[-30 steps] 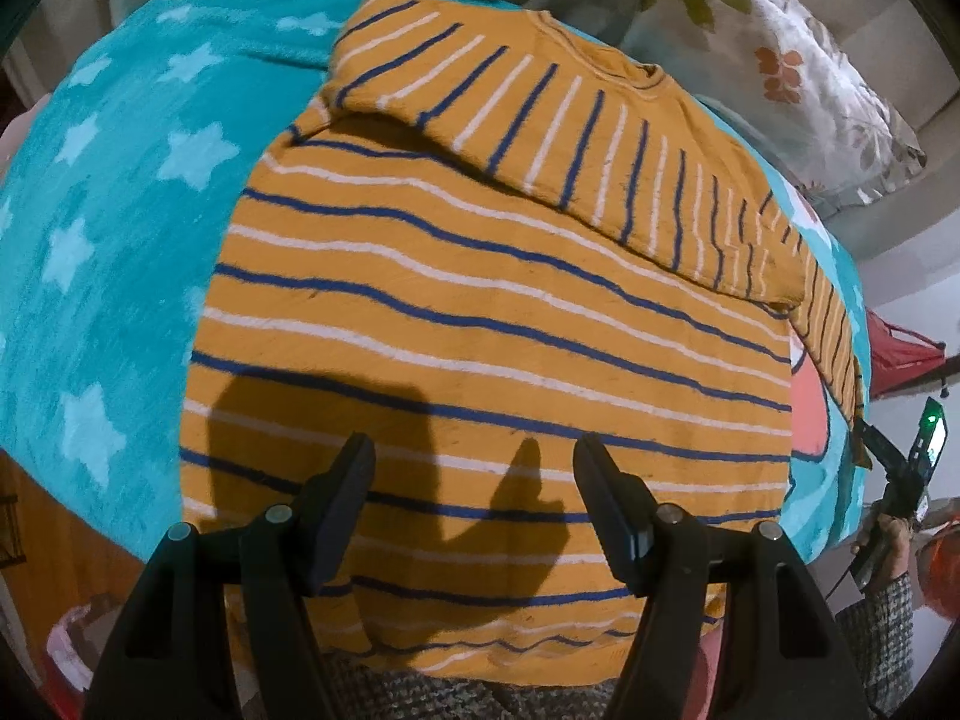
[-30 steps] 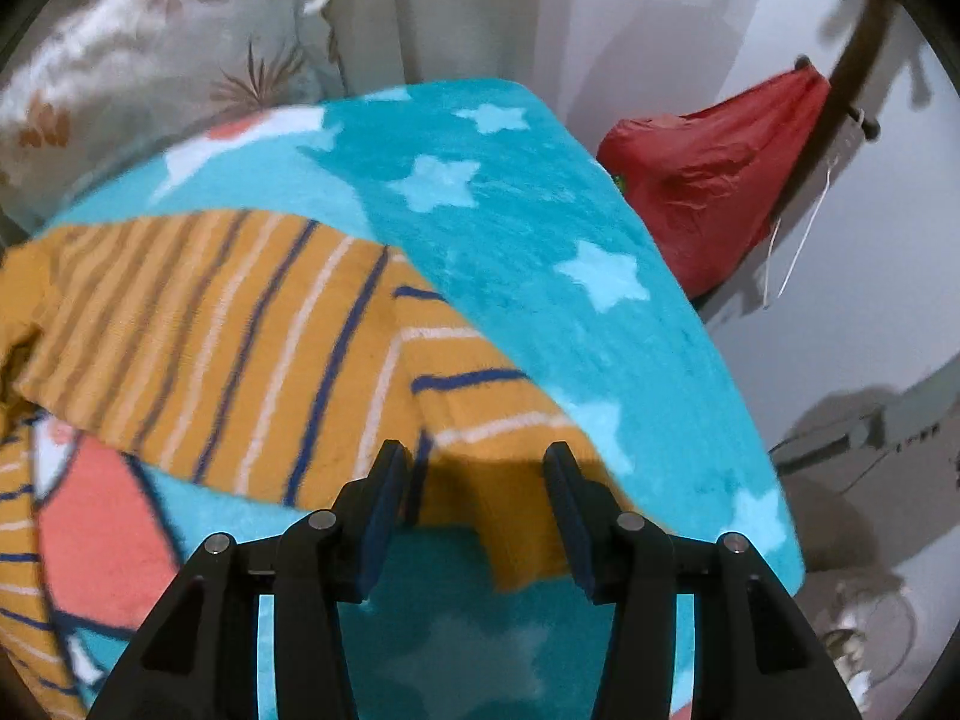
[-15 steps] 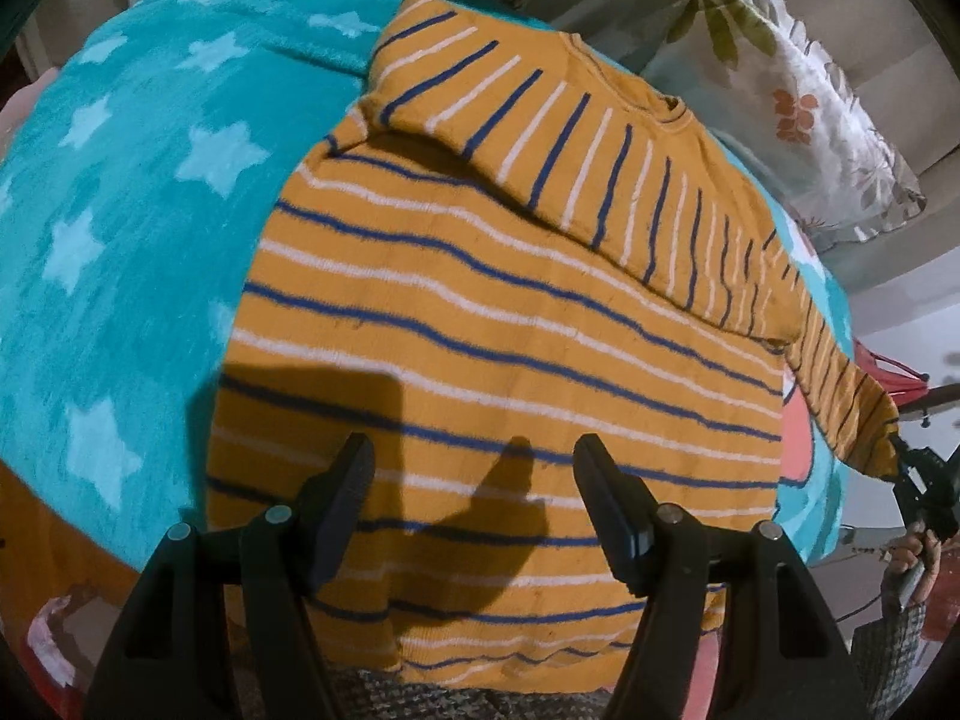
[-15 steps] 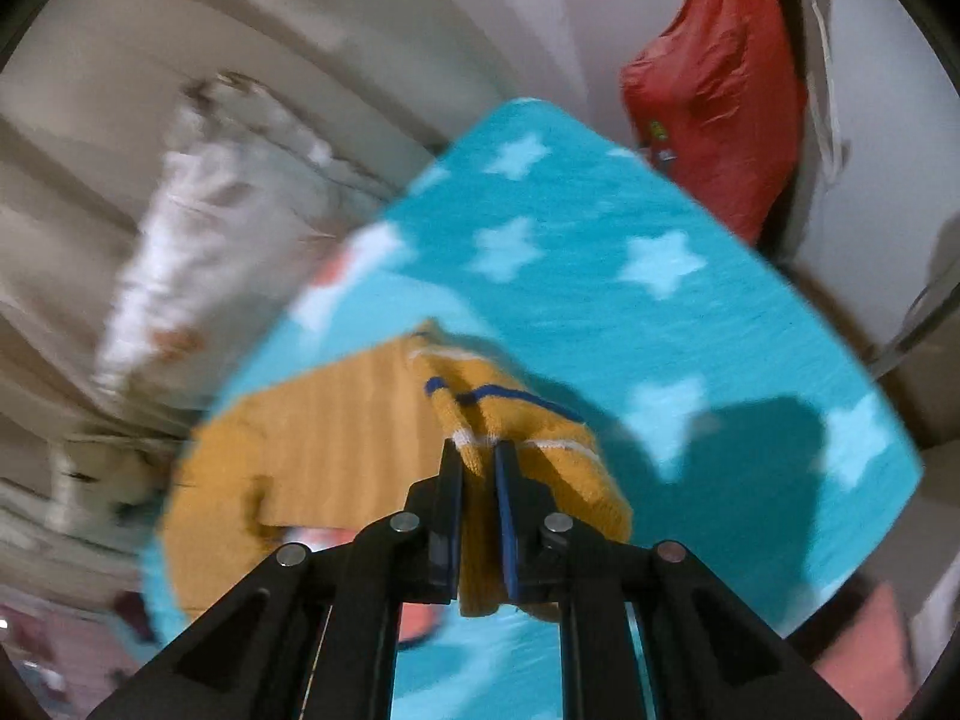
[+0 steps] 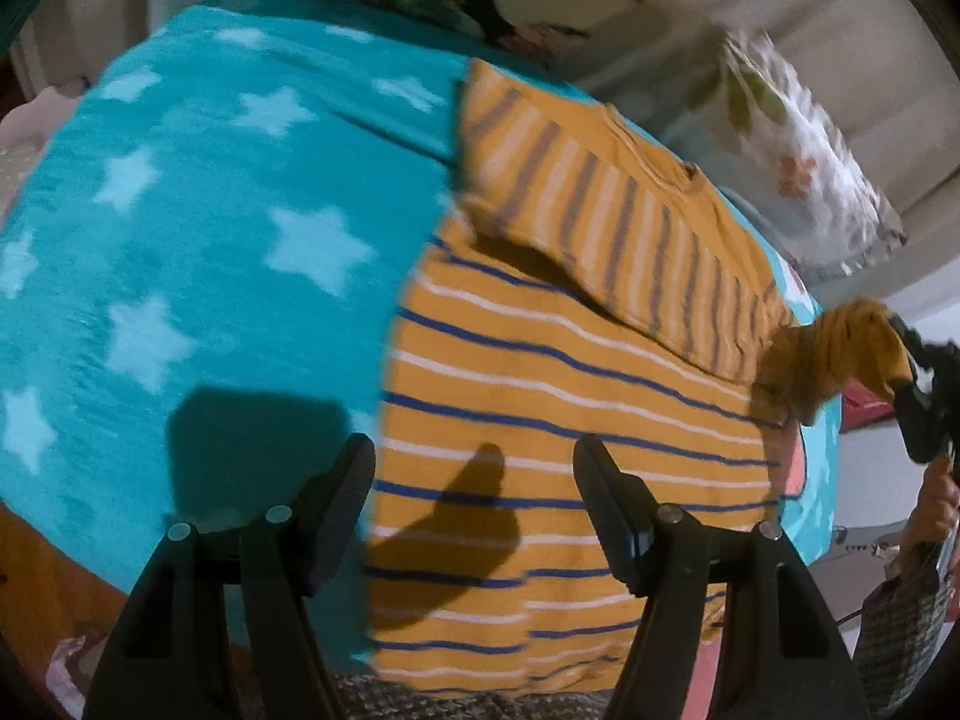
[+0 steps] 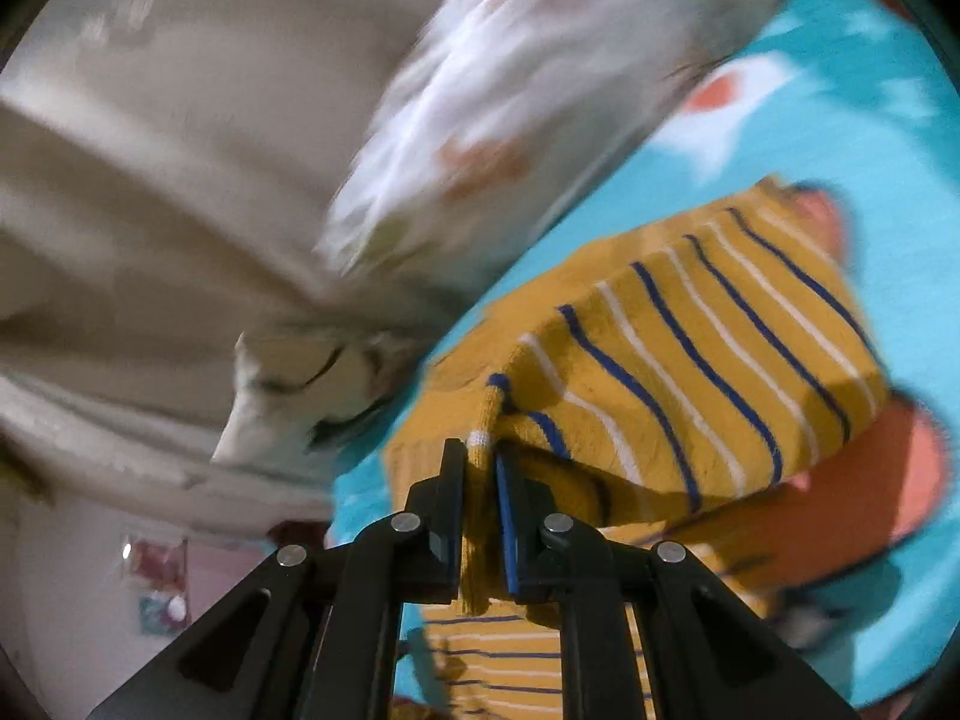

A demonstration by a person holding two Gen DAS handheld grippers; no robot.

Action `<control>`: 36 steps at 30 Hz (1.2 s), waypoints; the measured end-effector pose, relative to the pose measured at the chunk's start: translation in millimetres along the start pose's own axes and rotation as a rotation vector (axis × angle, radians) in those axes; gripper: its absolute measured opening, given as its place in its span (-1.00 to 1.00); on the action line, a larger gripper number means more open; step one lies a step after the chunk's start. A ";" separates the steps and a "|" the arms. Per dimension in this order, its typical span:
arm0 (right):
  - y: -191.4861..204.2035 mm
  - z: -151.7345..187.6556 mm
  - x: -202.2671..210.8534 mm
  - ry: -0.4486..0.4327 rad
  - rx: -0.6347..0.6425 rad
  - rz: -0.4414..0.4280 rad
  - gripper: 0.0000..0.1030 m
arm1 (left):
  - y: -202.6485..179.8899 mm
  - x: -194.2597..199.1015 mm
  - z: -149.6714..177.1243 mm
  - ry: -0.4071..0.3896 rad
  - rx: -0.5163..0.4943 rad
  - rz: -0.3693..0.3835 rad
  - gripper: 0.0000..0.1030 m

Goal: Fold small clothes

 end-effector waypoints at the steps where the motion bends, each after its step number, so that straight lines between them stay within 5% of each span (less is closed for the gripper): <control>1: 13.8 5.0 -19.4 0.024 0.013 -0.008 -0.79 | 9.1 3.4 -3.0 -0.005 0.007 -0.004 0.31; 8: 93.4 58.5 -160.2 0.202 0.068 -0.038 -0.79 | 72.0 17.6 -19.0 -0.018 0.061 -0.025 0.31; 17: 99.0 111.0 -284.7 0.321 -0.007 0.016 -0.79 | 120.7 18.9 -27.2 -0.006 0.086 -0.043 0.31; 22: 89.3 122.5 -321.8 0.355 -0.052 0.056 -0.68 | 135.4 19.8 -31.3 -0.001 0.089 -0.050 0.31; 26: 104.6 135.6 -341.2 0.384 0.006 0.063 -0.33 | 147.6 20.2 -34.0 0.002 0.100 -0.047 0.31; 29: 125.1 146.1 -342.1 0.391 0.093 0.052 -0.33 | 149.4 19.1 -36.5 0.008 0.098 -0.040 0.32; 36: 131.5 149.6 -334.5 0.330 0.236 0.188 -0.33 | 141.4 13.1 -42.7 0.024 0.059 -0.010 0.32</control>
Point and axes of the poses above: each gripper's, at about its wrist camera, not at the fingertips, and x roughly against the way its jaws point, y to its left, z to its underside, the point moved 3 cm from there along -x, roughly the way its jaws point, and after that the axes turned 4 degrees about -y, right-handed, at the moved point
